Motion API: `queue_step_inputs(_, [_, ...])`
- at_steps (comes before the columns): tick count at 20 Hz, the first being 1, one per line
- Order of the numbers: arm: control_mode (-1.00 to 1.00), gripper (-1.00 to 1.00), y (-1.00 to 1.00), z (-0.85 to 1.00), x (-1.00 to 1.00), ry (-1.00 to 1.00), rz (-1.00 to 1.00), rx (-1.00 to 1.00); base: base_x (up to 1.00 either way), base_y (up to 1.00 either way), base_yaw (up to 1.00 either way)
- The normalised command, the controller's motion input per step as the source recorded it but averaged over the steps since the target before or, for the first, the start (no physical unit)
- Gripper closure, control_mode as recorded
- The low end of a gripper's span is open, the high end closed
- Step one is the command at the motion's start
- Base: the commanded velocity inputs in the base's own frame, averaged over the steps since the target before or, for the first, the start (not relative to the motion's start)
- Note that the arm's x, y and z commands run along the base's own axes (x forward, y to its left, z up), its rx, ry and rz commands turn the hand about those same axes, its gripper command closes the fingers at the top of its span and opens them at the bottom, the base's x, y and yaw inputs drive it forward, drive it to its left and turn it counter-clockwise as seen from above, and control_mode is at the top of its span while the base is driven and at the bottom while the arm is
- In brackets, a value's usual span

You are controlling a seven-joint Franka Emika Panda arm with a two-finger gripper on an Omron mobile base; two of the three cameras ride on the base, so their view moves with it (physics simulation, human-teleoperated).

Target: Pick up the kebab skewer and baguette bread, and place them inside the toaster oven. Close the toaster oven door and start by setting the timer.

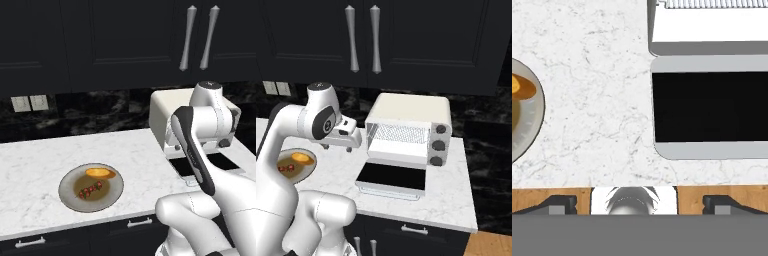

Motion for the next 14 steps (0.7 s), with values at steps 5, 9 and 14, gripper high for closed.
queue_step_inputs(5, [1.0, -1.0, 0.0, 0.0, 0.0, 0.0, 0.0, 0.0, 0.13, 0.04, 0.0])
queue_step_inputs(9, [1.0, -1.0, 0.0, 0.0, 0.0, 0.0, 0.0, 0.0, 0.0, 0.07, -0.05])
queue_step_inputs(14, [1.0, -1.0, 0.0, 0.0, 0.0, 0.0, 0.0, 0.0, 0.0, 0.13, -0.17])
